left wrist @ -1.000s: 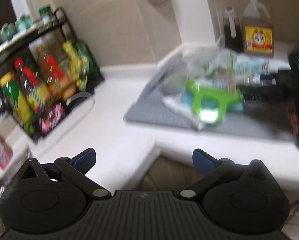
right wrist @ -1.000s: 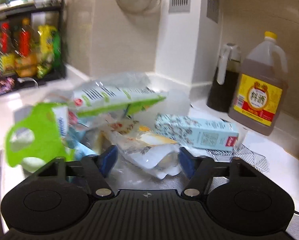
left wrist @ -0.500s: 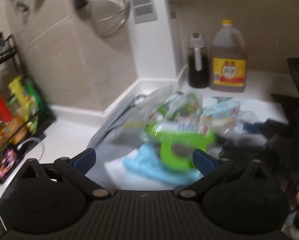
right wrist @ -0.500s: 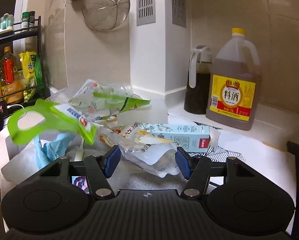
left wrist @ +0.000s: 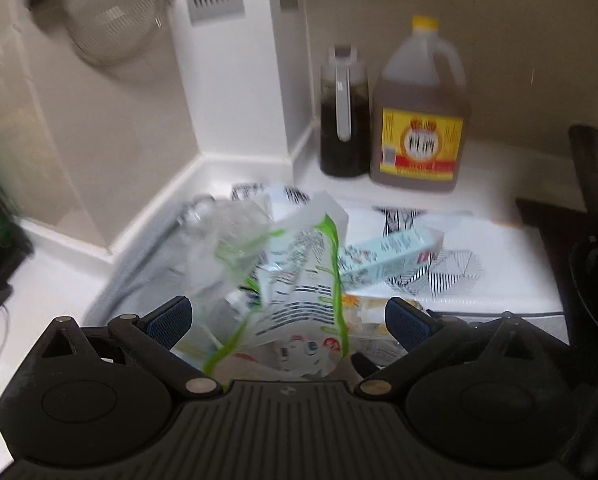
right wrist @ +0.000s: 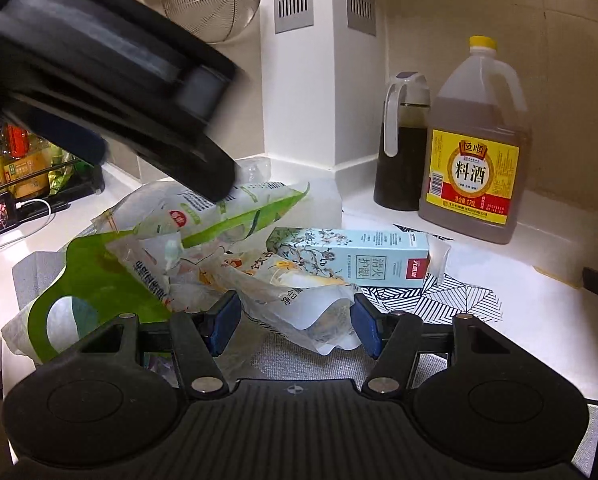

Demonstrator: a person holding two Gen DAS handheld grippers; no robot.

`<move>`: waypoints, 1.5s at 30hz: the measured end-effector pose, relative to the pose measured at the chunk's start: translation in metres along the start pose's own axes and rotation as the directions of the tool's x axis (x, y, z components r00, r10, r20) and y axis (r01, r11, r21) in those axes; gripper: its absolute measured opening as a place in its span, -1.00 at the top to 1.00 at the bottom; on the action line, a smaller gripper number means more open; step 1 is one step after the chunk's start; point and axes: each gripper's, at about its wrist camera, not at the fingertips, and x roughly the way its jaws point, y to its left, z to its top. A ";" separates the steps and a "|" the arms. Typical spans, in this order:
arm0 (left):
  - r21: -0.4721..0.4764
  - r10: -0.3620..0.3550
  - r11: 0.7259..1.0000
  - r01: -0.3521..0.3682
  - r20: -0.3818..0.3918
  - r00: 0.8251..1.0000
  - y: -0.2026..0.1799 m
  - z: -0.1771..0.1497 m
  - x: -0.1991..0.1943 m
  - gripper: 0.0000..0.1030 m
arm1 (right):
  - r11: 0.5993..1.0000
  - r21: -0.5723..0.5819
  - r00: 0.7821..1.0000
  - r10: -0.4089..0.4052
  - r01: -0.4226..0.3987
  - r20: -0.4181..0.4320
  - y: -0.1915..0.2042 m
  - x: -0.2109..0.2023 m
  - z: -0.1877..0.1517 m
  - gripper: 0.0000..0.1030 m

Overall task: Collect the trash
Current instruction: 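Grasp the green-printed snack bag with the left tool while the right tool grasps the white pouch, then carry both held bags down toward the trash bin below the counter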

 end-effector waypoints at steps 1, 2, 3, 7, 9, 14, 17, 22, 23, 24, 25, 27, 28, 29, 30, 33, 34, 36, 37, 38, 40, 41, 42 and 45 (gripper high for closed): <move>0.005 -0.004 1.000 0.005 -0.025 1.000 -0.002 0.001 0.009 -0.99 | 1.000 0.001 1.000 0.000 0.000 -0.001 0.000 0.000 0.000 -0.22; 0.008 -0.003 1.000 0.004 -0.049 0.999 -0.003 0.002 0.017 -0.99 | 1.000 0.002 1.000 0.000 0.000 -0.001 0.000 0.000 0.000 -0.22; 0.008 0.003 1.000 -0.003 -0.069 0.998 -0.004 0.002 0.025 -0.99 | 1.000 0.003 1.000 0.002 -0.002 0.000 0.000 0.001 0.000 -0.22; -0.054 0.030 0.998 -0.034 -0.078 0.997 0.005 -0.001 0.036 0.01 | 1.000 0.008 1.000 -0.004 0.004 -0.012 -0.002 0.004 0.000 -0.23; -0.090 0.001 0.996 -0.009 -0.090 0.996 0.013 -0.001 0.032 0.63 | 1.000 0.010 1.000 -0.006 0.007 -0.017 -0.003 0.005 0.000 -0.23; -0.141 -0.021 0.990 0.018 -0.021 1.000 0.033 -0.004 -0.010 0.74 | 1.000 0.015 1.000 -0.014 0.014 0.015 -0.004 0.002 0.001 -0.22; -0.187 -0.075 0.979 0.080 0.032 0.997 0.049 -0.008 -0.046 0.74 | 0.999 0.039 0.998 -0.038 0.036 0.051 -0.008 -0.002 0.002 -0.22; -0.163 -0.101 0.979 0.122 0.130 0.986 0.060 -0.006 -0.083 0.74 | 0.993 0.090 0.991 -0.082 0.073 0.107 -0.014 -0.009 0.005 -0.22; -0.151 -0.087 0.983 0.105 0.123 0.989 0.059 -0.005 -0.080 0.74 | 0.993 0.093 0.990 -0.085 0.075 0.109 -0.015 -0.009 0.005 -0.22; -0.142 -0.084 0.985 0.098 0.101 0.991 0.059 -0.004 -0.074 0.74 | 0.993 0.096 0.991 -0.085 0.075 0.108 -0.016 -0.009 0.005 -0.22; -0.143 -0.072 0.986 0.083 0.079 0.994 0.059 -0.005 -0.066 0.74 | 0.992 0.099 0.991 -0.084 0.074 0.107 -0.017 -0.009 0.005 -0.22; -0.160 -0.043 0.986 0.050 0.047 0.998 0.061 -0.011 -0.055 0.74 | 0.992 0.105 0.991 -0.086 0.075 0.107 -0.018 -0.010 0.005 -0.22; -0.171 -0.050 0.984 0.055 0.037 0.998 0.063 -0.014 -0.051 0.74 | 0.992 0.107 0.990 -0.082 0.071 0.110 -0.018 -0.011 0.006 -0.22; -0.178 -0.058 0.982 0.063 0.034 0.998 0.064 -0.017 -0.048 0.74 | 0.992 0.111 0.990 -0.076 0.063 0.117 -0.018 -0.012 0.006 -0.23; -0.175 -0.060 0.982 0.066 0.039 0.997 0.065 -0.019 -0.049 0.74 | 0.992 0.116 0.989 -0.070 0.056 0.127 -0.018 -0.014 0.006 -0.23; -0.169 -0.062 0.983 0.075 0.086 0.994 0.069 -0.021 -0.063 0.74 | 0.991 0.132 0.984 -0.034 0.010 0.177 -0.019 -0.021 0.007 -0.22; -0.177 -0.073 0.980 0.092 0.106 0.992 0.072 -0.023 -0.071 0.74 | 0.991 0.136 0.979 -0.017 -0.011 0.202 -0.019 -0.024 0.008 -0.22; -0.186 -0.083 0.976 0.112 0.156 0.984 0.081 -0.026 -0.090 0.74 | 0.990 0.139 0.967 0.002 -0.039 0.255 -0.019 -0.032 0.009 -0.22; -0.185 -0.079 0.976 0.114 0.183 0.980 0.086 -0.028 -0.099 0.74 | 0.990 0.136 0.960 0.004 -0.043 0.279 -0.019 -0.035 0.009 -0.22; -0.184 -0.072 0.977 0.111 0.208 0.976 0.087 -0.031 -0.111 0.74 | 0.990 0.133 0.954 0.003 -0.045 0.301 -0.019 -0.037 0.009 -0.22; -0.194 -0.045 0.976 0.095 0.244 0.969 0.094 -0.040 -0.134 0.74 | 0.989 0.136 0.942 0.002 -0.050 0.337 -0.019 -0.042 0.009 -0.22; -0.203 -0.031 0.976 0.085 0.256 0.966 0.098 -0.047 -0.146 0.74 | 0.989 0.139 0.938 0.001 -0.052 0.347 -0.020 -0.043 0.009 -0.23; -0.216 -0.012 0.974 0.071 0.263 0.965 0.103 -0.056 -0.157 0.74 | 0.988 0.142 0.935 0.001 -0.055 0.354 -0.020 -0.044 0.009 -0.23; -0.257 0.047 0.966 0.024 0.267 0.962 0.121 -0.088 -0.190 0.74 | 0.989 0.136 0.927 0.005 -0.061 0.375 -0.019 -0.046 0.009 -0.23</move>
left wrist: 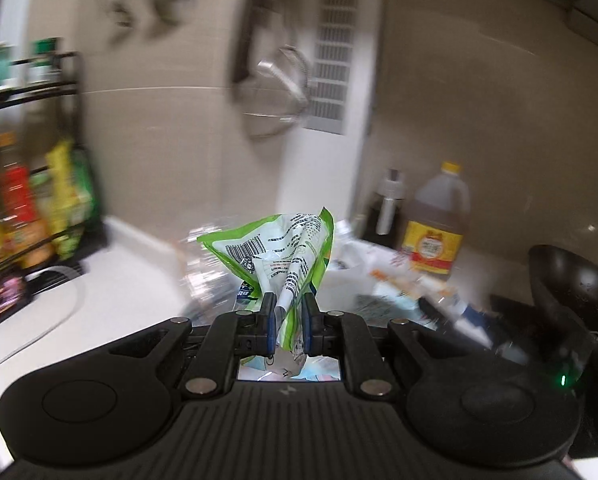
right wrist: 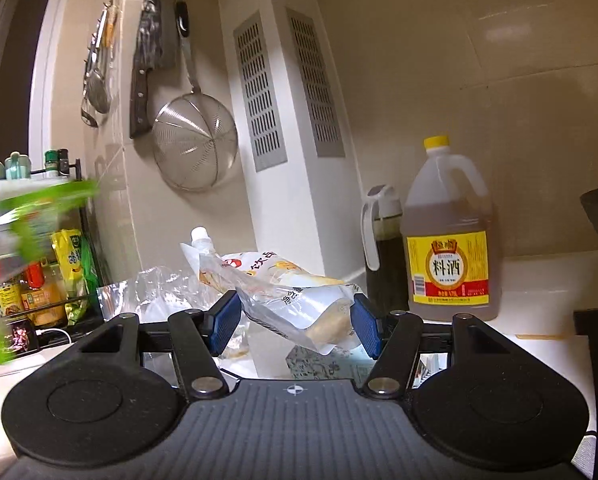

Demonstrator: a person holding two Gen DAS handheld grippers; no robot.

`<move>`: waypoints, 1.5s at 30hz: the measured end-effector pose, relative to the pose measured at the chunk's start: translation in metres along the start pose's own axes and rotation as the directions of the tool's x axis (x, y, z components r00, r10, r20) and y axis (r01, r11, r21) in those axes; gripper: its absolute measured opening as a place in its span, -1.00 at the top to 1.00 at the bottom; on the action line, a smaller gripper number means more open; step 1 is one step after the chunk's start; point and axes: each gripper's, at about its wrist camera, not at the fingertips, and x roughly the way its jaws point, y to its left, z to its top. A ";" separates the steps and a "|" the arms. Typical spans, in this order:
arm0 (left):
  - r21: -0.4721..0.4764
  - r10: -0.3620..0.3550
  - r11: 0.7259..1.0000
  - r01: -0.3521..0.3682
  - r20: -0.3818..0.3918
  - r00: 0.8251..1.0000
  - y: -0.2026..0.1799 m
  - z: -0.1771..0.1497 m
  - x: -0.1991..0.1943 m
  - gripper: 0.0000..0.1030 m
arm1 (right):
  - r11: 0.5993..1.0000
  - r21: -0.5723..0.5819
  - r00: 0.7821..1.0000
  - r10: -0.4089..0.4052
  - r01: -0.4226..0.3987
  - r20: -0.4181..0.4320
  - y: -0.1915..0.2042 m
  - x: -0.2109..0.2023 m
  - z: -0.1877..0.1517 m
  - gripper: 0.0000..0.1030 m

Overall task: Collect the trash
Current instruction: 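Carry both held bags down toward the trash bin below the counter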

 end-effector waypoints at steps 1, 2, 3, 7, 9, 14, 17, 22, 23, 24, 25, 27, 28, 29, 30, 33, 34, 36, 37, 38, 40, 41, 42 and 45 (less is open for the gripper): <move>-0.006 0.026 1.000 -0.026 0.005 1.000 0.009 -0.007 -0.014 0.74 | 1.000 -0.005 1.000 0.006 -0.006 0.008 0.002 -0.001 -0.001 -0.23; -0.013 0.051 0.999 -0.051 0.010 0.999 0.017 -0.015 -0.029 0.74 | 1.000 -0.012 1.000 0.016 -0.015 0.017 0.003 -0.002 -0.002 -0.23; -0.018 0.071 0.997 -0.071 0.014 0.997 0.027 -0.023 -0.043 0.74 | 0.999 -0.020 0.999 0.030 -0.029 0.023 0.005 -0.002 -0.003 -0.23; -0.034 0.149 0.988 -0.149 0.003 0.989 0.060 -0.056 -0.095 0.74 | 0.999 -0.040 1.000 0.015 -0.015 0.010 0.021 -0.012 -0.004 -0.23; -0.038 0.180 0.983 -0.180 0.002 0.984 0.070 -0.073 -0.111 0.74 | 0.999 -0.037 1.000 0.021 -0.021 0.002 0.032 -0.029 -0.001 -0.22; -0.091 0.162 0.982 -0.164 -0.029 0.986 0.081 -0.115 -0.134 0.74 | 0.994 -0.072 0.997 0.081 -0.080 0.012 0.058 -0.103 0.007 -0.23; -0.121 0.115 0.985 -0.123 -0.070 0.991 0.082 -0.146 -0.139 0.74 | 0.991 -0.066 0.993 0.120 -0.120 -0.014 0.071 -0.151 0.003 -0.23; -0.136 0.085 0.985 -0.108 -0.162 0.983 0.083 -0.196 -0.137 0.74 | 0.987 -0.038 0.981 0.148 -0.154 -0.127 0.089 -0.208 -0.015 -0.23; -0.141 0.079 0.984 -0.105 -0.182 0.980 0.083 -0.204 -0.136 0.74 | 0.987 -0.048 0.978 0.143 -0.152 -0.149 0.095 -0.217 -0.020 -0.23; -0.139 0.074 0.985 -0.103 -0.198 0.977 0.083 -0.212 -0.134 0.74 | 0.986 -0.060 0.976 0.141 -0.153 -0.169 0.100 -0.224 -0.025 -0.23; -0.130 0.077 0.986 -0.106 -0.210 0.975 0.081 -0.221 -0.133 0.74 | 0.985 -0.076 0.973 0.139 -0.155 -0.186 0.106 -0.231 -0.031 -0.23; -0.098 0.103 0.987 -0.126 -0.215 0.971 0.076 -0.234 -0.132 0.74 | 0.982 -0.105 0.967 0.131 -0.157 -0.220 0.117 -0.240 -0.042 -0.23; -0.084 0.119 0.987 -0.139 -0.214 0.970 0.073 -0.239 -0.132 0.74 | 0.981 -0.113 0.962 0.130 -0.161 -0.241 0.122 -0.242 -0.047 -0.23; -0.073 0.130 0.986 -0.148 -0.214 0.968 0.071 -0.244 -0.131 0.74 | 0.979 -0.121 0.957 0.127 -0.163 -0.262 0.126 -0.243 -0.053 -0.22; -0.069 0.134 0.986 -0.152 -0.218 0.967 0.069 -0.247 -0.130 0.74 | 0.978 -0.127 0.952 0.123 -0.164 -0.281 0.130 -0.245 -0.059 -0.22; -0.071 0.114 0.988 -0.134 -0.238 0.965 0.067 -0.254 -0.127 0.74 | 0.975 -0.138 0.932 0.117 -0.173 -0.342 0.143 -0.244 -0.074 -0.23; -0.065 0.112 0.989 -0.132 -0.243 0.964 0.066 -0.257 -0.125 0.74 | 0.974 -0.142 0.925 0.116 -0.178 -0.361 0.147 -0.243 -0.079 -0.22; -0.059 0.111 0.990 -0.130 -0.254 0.961 0.065 -0.260 -0.124 0.74 | 0.968 -0.157 0.912 0.119 -0.194 -0.392 0.155 -0.243 -0.089 -0.22; -0.064 0.103 0.990 -0.124 -0.263 0.959 0.065 -0.262 -0.122 0.74 | 0.966 -0.167 0.908 0.117 -0.198 -0.403 0.159 -0.244 -0.093 -0.22; -0.070 0.094 0.991 -0.118 -0.276 0.957 0.066 -0.264 -0.121 0.74 | 0.963 -0.177 0.903 0.116 -0.205 -0.414 0.162 -0.244 -0.098 -0.22; -0.079 0.079 0.991 -0.108 -0.305 0.949 0.068 -0.268 -0.116 0.74 | 0.959 -0.191 0.893 0.107 -0.208 -0.437 0.166 -0.242 -0.104 -0.22; -0.083 0.072 0.991 -0.103 -0.318 0.945 0.069 -0.269 -0.113 0.74 | 0.959 -0.197 0.889 0.099 -0.206 -0.447 0.168 -0.241 -0.107 -0.22; -0.086 0.065 0.991 -0.098 -0.328 0.942 0.069 -0.270 -0.111 0.74 | 0.958 -0.199 0.885 0.094 -0.204 -0.455 0.168 -0.240 -0.109 -0.22; -0.081 0.055 0.993 -0.088 -0.348 0.936 0.069 -0.273 -0.106 0.74 | 0.958 -0.205 0.876 0.083 -0.202 -0.475 0.170 -0.236 -0.112 -0.22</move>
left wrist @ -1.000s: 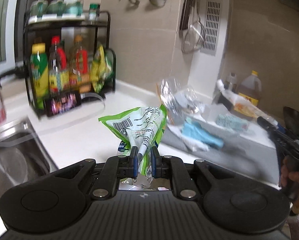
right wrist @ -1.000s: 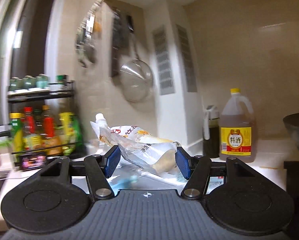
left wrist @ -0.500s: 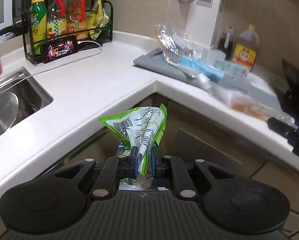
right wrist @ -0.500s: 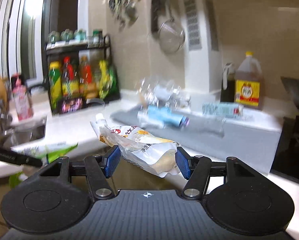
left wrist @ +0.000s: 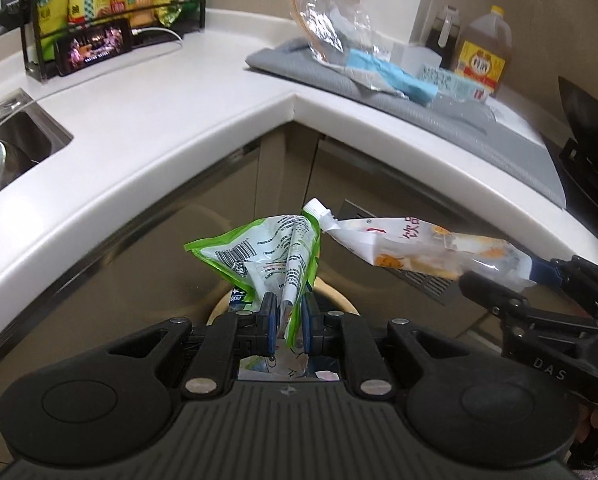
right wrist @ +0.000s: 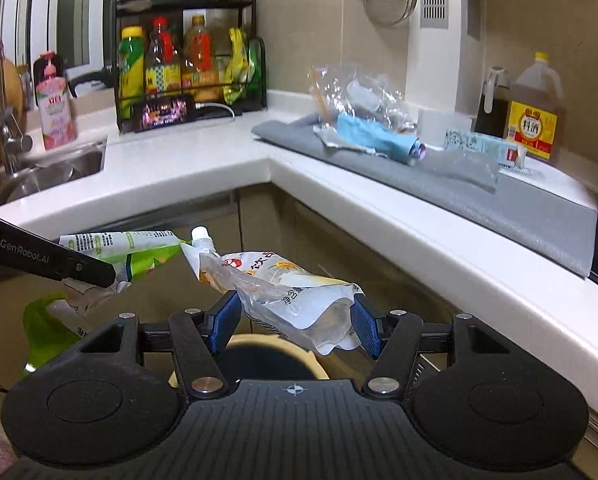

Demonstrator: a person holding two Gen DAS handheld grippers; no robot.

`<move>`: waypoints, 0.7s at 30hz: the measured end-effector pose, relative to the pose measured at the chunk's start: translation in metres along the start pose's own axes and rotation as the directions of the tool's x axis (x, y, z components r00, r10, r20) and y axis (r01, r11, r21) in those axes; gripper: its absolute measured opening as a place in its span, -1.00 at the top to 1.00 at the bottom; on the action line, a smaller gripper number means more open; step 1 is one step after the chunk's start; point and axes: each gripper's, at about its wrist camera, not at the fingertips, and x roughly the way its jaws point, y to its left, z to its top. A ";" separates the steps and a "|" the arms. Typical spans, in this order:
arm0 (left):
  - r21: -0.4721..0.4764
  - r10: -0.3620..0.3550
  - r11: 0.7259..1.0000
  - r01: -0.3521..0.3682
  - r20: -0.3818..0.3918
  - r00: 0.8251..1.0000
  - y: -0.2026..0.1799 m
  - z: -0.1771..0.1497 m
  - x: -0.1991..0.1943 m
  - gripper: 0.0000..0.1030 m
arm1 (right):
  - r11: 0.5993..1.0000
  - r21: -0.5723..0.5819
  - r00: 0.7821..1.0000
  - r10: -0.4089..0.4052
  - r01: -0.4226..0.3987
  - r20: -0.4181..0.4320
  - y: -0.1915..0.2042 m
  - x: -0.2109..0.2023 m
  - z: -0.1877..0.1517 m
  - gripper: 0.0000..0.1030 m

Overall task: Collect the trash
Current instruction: 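Carry both held bags down toward the trash bin below the counter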

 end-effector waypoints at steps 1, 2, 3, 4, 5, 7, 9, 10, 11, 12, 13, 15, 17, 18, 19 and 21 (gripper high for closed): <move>0.002 -0.001 1.000 0.001 -0.005 1.000 0.000 0.000 0.001 0.74 | 1.000 -0.002 1.000 0.000 0.000 -0.005 0.000 0.001 0.000 -0.22; 0.004 -0.002 1.000 0.002 -0.009 1.000 -0.001 0.000 0.003 0.74 | 1.000 -0.004 1.000 0.001 -0.001 -0.010 0.001 0.002 0.000 -0.22; 0.005 -0.002 1.000 0.002 -0.012 1.000 -0.001 0.000 0.004 0.74 | 1.000 -0.007 1.000 0.002 -0.002 -0.013 0.001 0.003 -0.001 -0.22; 0.006 -0.002 1.000 0.002 -0.015 1.000 -0.001 0.000 0.005 0.74 | 1.000 -0.011 1.000 0.002 -0.003 -0.016 0.002 0.004 -0.001 -0.22; 0.007 -0.003 1.000 0.003 -0.018 1.000 -0.001 0.001 0.006 0.74 | 1.000 -0.015 1.000 0.002 -0.002 -0.018 0.003 0.005 -0.002 -0.22; 0.010 -0.001 1.000 0.002 -0.020 1.000 -0.001 0.001 0.007 0.74 | 1.000 -0.026 1.000 0.002 -0.002 -0.021 0.003 0.006 -0.002 -0.22; 0.015 0.000 1.000 0.000 -0.022 1.000 -0.003 0.002 0.009 0.74 | 1.000 -0.030 1.000 0.007 -0.008 -0.029 0.003 0.009 -0.002 -0.22; 0.018 0.001 1.000 -0.001 -0.021 1.000 -0.004 0.002 0.010 0.74 | 0.999 -0.031 0.999 0.010 -0.011 -0.033 0.003 0.010 -0.002 -0.22; 0.021 0.003 1.000 -0.003 -0.020 1.000 -0.005 0.003 0.011 0.74 | 0.999 -0.033 0.999 0.012 -0.013 -0.035 0.004 0.010 -0.002 -0.22; 0.024 0.006 1.000 -0.005 -0.018 1.000 -0.006 0.003 0.012 0.74 | 0.999 -0.036 0.999 0.012 -0.014 -0.037 0.004 0.011 -0.003 -0.22; 0.027 0.008 1.000 -0.007 -0.017 1.000 -0.006 0.003 0.013 0.74 | 0.999 -0.038 0.999 0.012 -0.014 -0.038 0.004 0.012 -0.003 -0.22; 0.035 0.008 0.999 -0.008 -0.016 1.000 -0.007 0.005 0.015 0.74 | 0.999 -0.041 0.999 0.012 -0.014 -0.043 0.005 0.013 -0.004 -0.22; 0.041 0.015 0.999 -0.014 -0.015 1.000 -0.007 0.006 0.019 0.74 | 0.999 -0.040 0.999 0.010 -0.012 -0.050 0.005 0.016 -0.004 -0.22; 0.042 0.016 0.999 -0.015 -0.016 1.000 -0.007 0.007 0.021 0.74 | 0.999 -0.039 0.999 0.009 -0.011 -0.053 0.005 0.017 -0.004 -0.22; 0.040 0.016 0.999 -0.015 -0.019 1.000 -0.007 0.008 0.023 0.74 | 0.999 -0.040 0.998 0.007 -0.009 -0.055 0.005 0.018 -0.004 -0.22; 0.033 0.013 0.999 -0.012 -0.028 1.000 -0.006 0.008 0.028 0.74 | 0.999 -0.042 0.998 0.004 -0.006 -0.061 0.003 0.020 -0.006 -0.23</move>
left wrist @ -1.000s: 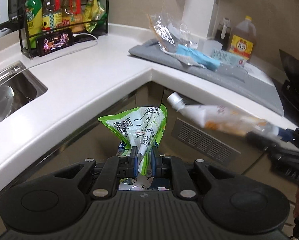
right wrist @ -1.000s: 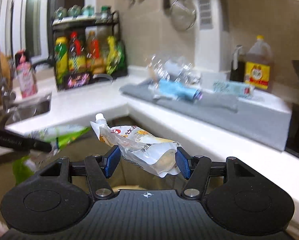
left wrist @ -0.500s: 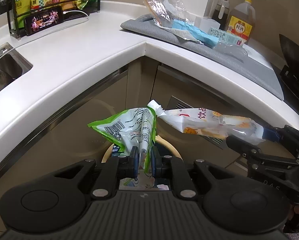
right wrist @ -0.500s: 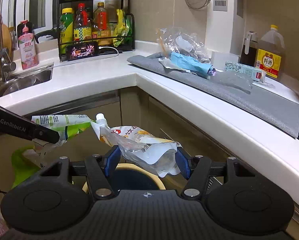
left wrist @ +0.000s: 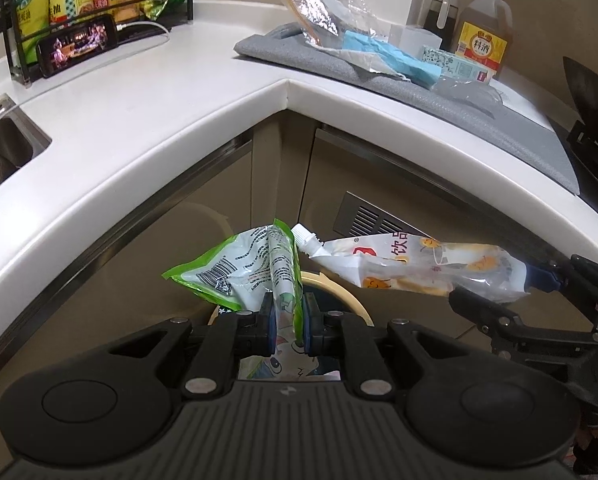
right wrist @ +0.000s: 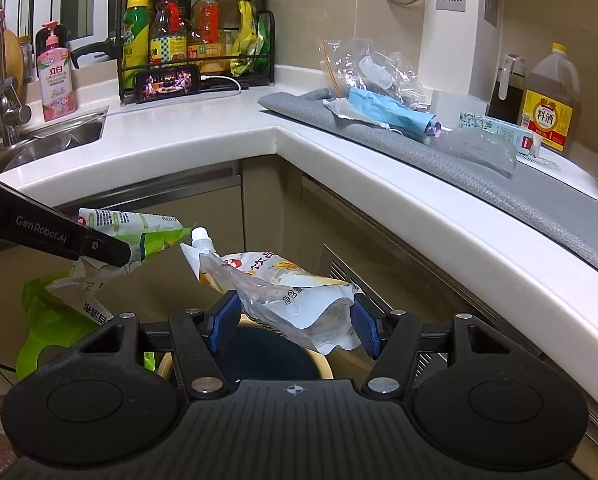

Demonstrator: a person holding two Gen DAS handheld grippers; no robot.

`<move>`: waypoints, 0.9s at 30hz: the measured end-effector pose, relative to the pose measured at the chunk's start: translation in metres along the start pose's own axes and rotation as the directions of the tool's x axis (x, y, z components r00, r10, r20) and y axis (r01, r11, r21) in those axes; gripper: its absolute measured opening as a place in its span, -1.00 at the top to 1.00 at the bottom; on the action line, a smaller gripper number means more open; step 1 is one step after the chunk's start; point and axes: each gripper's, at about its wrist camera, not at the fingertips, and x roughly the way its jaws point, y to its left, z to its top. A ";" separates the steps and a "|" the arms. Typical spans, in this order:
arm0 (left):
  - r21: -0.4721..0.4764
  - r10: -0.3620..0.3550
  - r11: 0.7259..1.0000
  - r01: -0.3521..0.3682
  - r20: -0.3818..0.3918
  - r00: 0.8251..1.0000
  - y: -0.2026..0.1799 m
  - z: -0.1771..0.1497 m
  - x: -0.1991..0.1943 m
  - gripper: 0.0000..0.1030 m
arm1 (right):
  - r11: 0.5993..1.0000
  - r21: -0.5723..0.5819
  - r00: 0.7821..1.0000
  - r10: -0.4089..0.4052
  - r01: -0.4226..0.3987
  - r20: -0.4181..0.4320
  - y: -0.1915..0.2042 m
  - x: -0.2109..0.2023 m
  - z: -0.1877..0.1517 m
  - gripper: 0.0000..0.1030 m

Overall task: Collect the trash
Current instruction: 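Carry both held bags down toward the trash bin below the counter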

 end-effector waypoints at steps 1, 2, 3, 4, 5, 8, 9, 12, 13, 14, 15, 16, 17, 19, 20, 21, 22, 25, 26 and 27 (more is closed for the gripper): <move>-0.003 -0.002 1.000 0.002 -0.005 1.000 0.001 0.000 0.003 0.74 | 1.000 -0.001 1.000 -0.001 0.001 -0.005 0.000 0.002 -0.001 -0.23; -0.005 -0.002 1.000 0.002 -0.010 1.000 0.002 0.001 0.005 0.74 | 1.000 -0.001 1.000 -0.002 0.002 -0.011 0.000 0.004 -0.001 -0.23; -0.006 -0.003 1.000 0.003 -0.015 1.000 0.003 0.001 0.008 0.74 | 1.000 -0.001 1.000 -0.003 0.003 -0.017 0.000 0.006 -0.001 -0.23; -0.007 -0.003 1.000 0.003 -0.019 1.000 0.003 0.002 0.010 0.74 | 1.000 -0.002 1.000 -0.003 0.003 -0.024 0.000 0.007 -0.002 -0.23; -0.008 -0.005 1.000 0.005 -0.024 1.000 0.003 0.003 0.013 0.74 | 1.000 -0.004 1.000 -0.002 0.002 -0.030 0.000 0.009 -0.003 -0.23; -0.010 -0.008 1.000 0.007 -0.037 0.999 0.004 0.005 0.021 0.74 | 1.000 -0.012 0.999 0.000 -0.001 -0.048 0.001 0.016 -0.005 -0.23; -0.010 -0.008 1.000 0.008 -0.041 0.999 0.004 0.005 0.025 0.74 | 1.000 -0.017 0.999 0.000 -0.001 -0.053 0.001 0.018 -0.006 -0.23; -0.010 -0.008 1.000 0.007 -0.055 0.998 0.004 0.006 0.035 0.74 | 1.000 -0.026 0.997 -0.003 0.001 -0.073 0.001 0.027 -0.007 -0.23; -0.009 -0.007 1.000 0.007 -0.061 0.998 0.004 0.007 0.040 0.74 | 1.000 -0.027 0.997 -0.003 0.001 -0.080 0.001 0.030 -0.008 -0.23; -0.008 -0.005 1.000 0.005 -0.067 0.998 0.004 0.006 0.044 0.74 | 1.000 -0.029 0.996 -0.004 0.001 -0.089 0.001 0.034 -0.008 -0.23; -0.007 -0.005 1.000 0.004 -0.075 0.997 0.004 0.006 0.049 0.74 | 1.000 -0.030 0.995 -0.006 0.003 -0.099 0.001 0.038 -0.010 -0.23; -0.006 -0.005 1.000 0.005 -0.083 0.997 0.004 0.006 0.053 0.74 | 0.999 -0.033 0.994 -0.006 0.003 -0.107 0.002 0.043 -0.011 -0.23; -0.006 -0.004 1.000 0.004 -0.091 0.996 0.004 0.006 0.059 0.74 | 0.999 -0.036 0.993 -0.008 0.004 -0.116 0.002 0.047 -0.013 -0.23; -0.003 0.000 1.000 0.000 -0.105 0.994 0.003 0.006 0.069 0.74 | 0.999 -0.040 0.991 -0.011 0.006 -0.135 0.003 0.057 -0.016 -0.23; -0.001 0.001 1.000 -0.001 -0.114 0.993 0.003 0.005 0.074 0.74 | 0.999 -0.040 0.989 -0.010 0.004 -0.145 0.003 0.061 -0.018 -0.23; 0.001 0.002 1.000 -0.002 -0.123 0.992 0.003 0.004 0.079 0.74 | 0.999 -0.041 0.988 -0.010 0.004 -0.155 0.003 0.066 -0.021 -0.23; 0.003 0.004 1.000 -0.003 -0.134 0.991 0.003 0.004 0.085 0.74 | 0.999 -0.042 0.986 -0.010 0.003 -0.164 0.003 0.070 -0.023 -0.23; 0.007 0.016 1.000 -0.015 -0.170 0.985 0.005 0.003 0.103 0.74 | 0.999 -0.050 0.980 -0.007 -0.003 -0.198 0.005 0.084 -0.030 -0.23; 0.006 0.018 1.000 -0.017 -0.181 0.983 0.006 0.003 0.109 0.74 | 0.999 -0.052 0.978 -0.007 -0.004 -0.209 0.005 0.088 -0.032 -0.23; 0.006 0.020 1.000 -0.019 -0.189 0.982 0.007 0.003 0.115 0.74 | 0.998 -0.056 0.976 -0.006 -0.006 -0.218 0.006 0.093 -0.034 -0.23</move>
